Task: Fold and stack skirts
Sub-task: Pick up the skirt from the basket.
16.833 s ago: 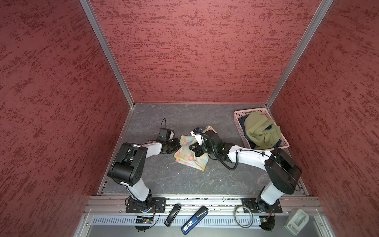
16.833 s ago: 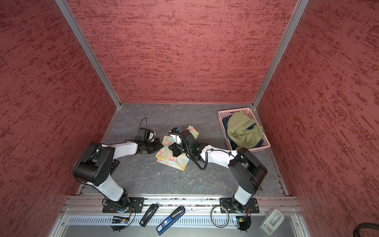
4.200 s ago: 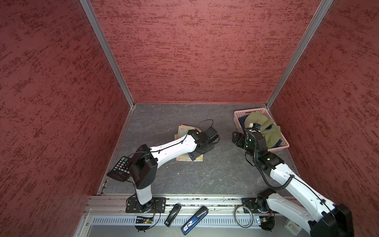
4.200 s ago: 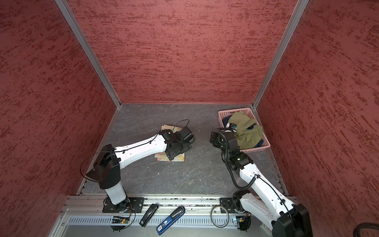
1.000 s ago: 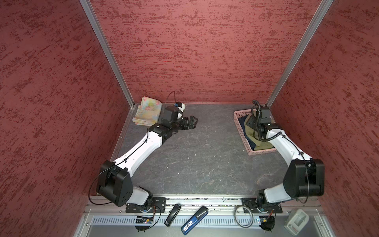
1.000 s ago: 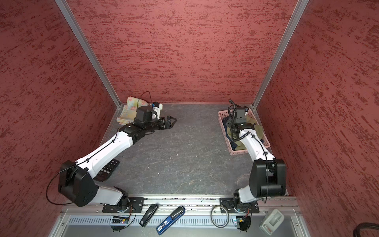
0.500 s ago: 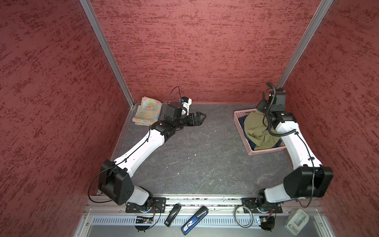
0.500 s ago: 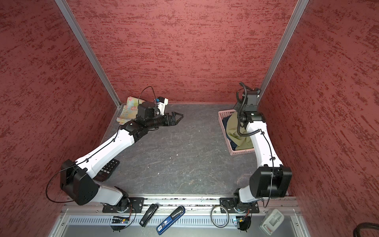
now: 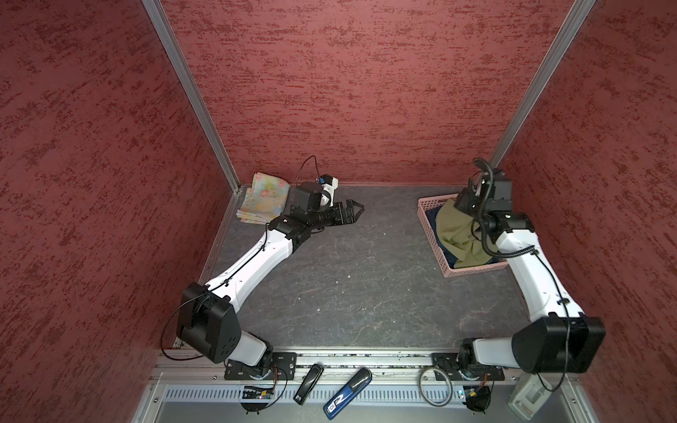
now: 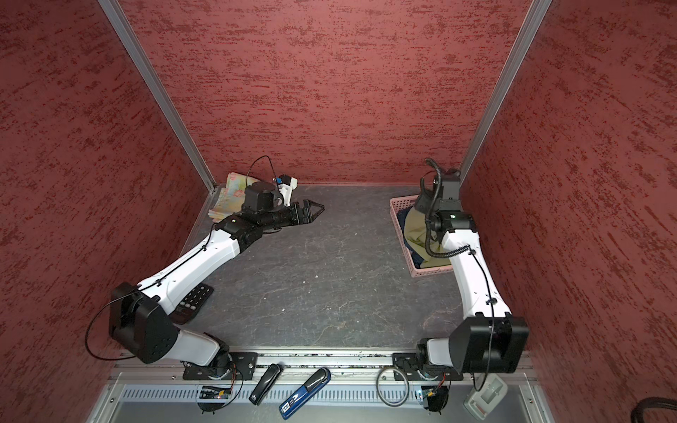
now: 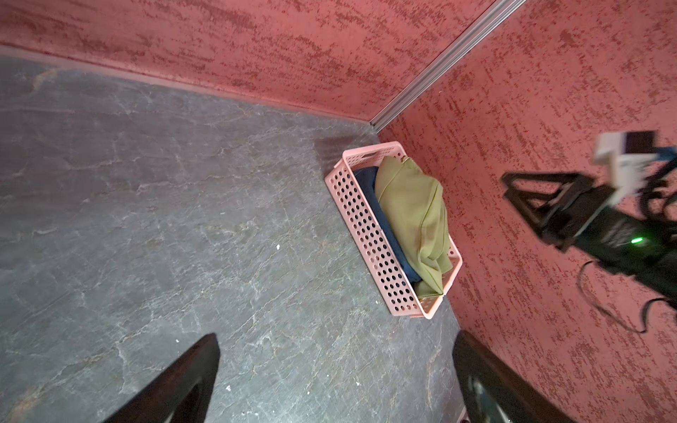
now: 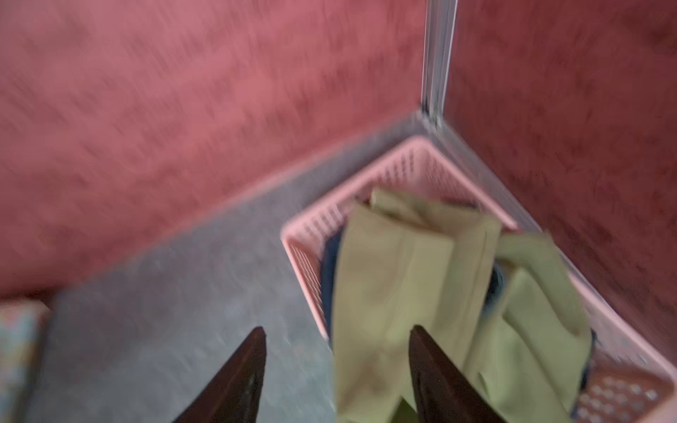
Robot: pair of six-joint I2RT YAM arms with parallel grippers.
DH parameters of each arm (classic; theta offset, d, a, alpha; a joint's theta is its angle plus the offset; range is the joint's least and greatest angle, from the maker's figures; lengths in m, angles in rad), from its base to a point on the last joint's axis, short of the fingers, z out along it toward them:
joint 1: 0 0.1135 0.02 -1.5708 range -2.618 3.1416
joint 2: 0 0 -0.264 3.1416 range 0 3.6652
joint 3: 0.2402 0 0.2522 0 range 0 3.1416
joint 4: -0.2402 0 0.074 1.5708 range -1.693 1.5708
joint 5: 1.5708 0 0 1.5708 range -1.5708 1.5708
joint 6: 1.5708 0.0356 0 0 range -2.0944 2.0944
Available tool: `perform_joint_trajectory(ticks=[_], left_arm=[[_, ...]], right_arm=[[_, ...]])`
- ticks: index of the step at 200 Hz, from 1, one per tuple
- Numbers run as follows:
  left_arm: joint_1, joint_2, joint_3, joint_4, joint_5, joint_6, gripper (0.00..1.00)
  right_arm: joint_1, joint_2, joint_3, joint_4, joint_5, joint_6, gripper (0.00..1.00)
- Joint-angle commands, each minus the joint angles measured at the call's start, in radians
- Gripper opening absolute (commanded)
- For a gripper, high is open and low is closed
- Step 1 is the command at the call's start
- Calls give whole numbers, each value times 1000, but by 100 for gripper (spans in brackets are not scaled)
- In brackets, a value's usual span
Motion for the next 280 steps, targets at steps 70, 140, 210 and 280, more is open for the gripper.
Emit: perform_joint_trajectory(ticks=[70,140,210,280], left_arm=[[-27,19,-64,14,17,-42,100],[-26,1,-95,39,14,-50,100],[81,-64,-100,-61,-66,-61,100],[374,-302,-190,-223,-93,-52,100]], right_arm=[[7,143,-15,89,7,-9,0],[6,-92,234,83,99,-93,0],[297,-51,466,248,-32,-147,0],[583,81,379,285,2,-22,0]])
